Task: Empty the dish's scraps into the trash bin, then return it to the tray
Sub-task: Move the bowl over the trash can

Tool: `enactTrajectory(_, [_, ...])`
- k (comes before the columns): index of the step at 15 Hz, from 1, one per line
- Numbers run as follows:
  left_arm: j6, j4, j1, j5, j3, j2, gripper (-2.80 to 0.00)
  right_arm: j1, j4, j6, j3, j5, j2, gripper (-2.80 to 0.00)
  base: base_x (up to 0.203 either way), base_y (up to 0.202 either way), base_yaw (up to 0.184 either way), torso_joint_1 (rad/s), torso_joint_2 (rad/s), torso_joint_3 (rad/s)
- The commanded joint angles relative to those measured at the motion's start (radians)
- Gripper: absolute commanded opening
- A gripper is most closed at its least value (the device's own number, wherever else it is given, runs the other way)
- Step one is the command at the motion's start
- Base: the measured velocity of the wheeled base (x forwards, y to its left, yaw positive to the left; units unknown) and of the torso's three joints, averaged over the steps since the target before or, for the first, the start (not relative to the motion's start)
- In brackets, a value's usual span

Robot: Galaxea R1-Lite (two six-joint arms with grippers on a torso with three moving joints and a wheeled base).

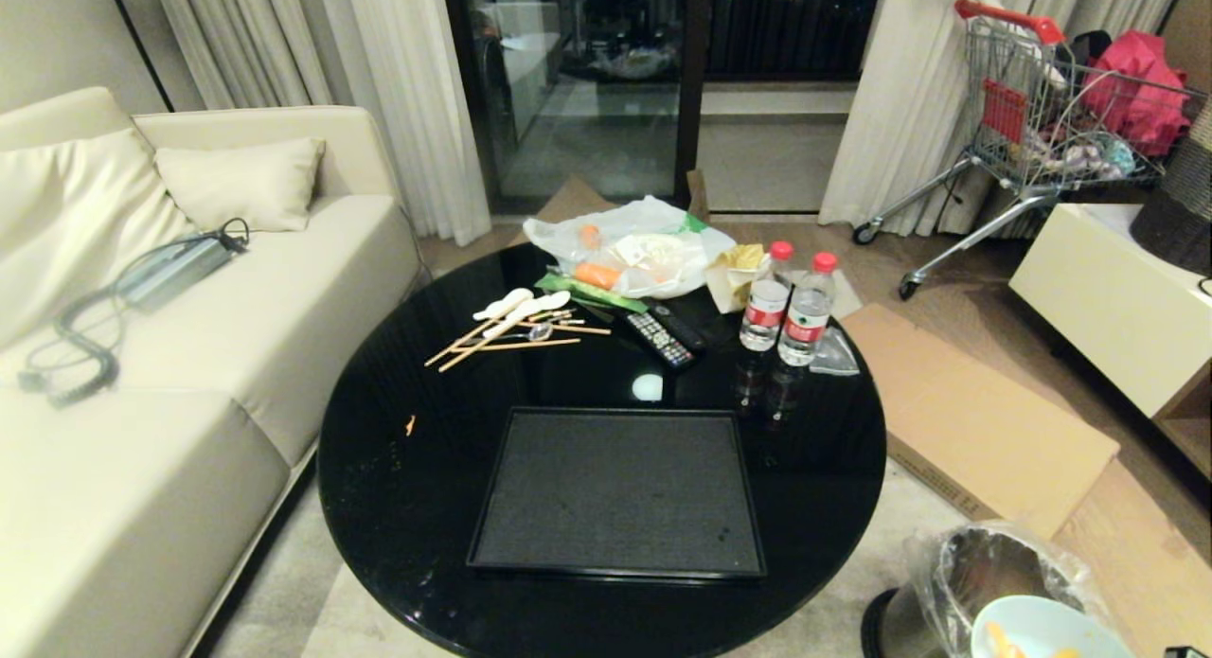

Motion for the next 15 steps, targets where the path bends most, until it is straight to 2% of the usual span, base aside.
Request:
enactTrajectory(1, [-0.001, 0.000, 0.000, 0.000, 0.000, 0.000, -2.80, 0.001, 0.003, 0.005, 0.001, -0.001, 0.002, -2.80, 0.000, 0.000, 0.000, 0.000, 0.00, 0.000])
enactTrajectory(15, [-0.001, 0.000, 0.000, 0.000, 0.000, 0.000, -2.80, 0.004, 0.001, 0.005, 0.005, -0.001, 0.002, -2.80, 0.000, 0.000, 0.000, 0.000, 0.00, 0.000])
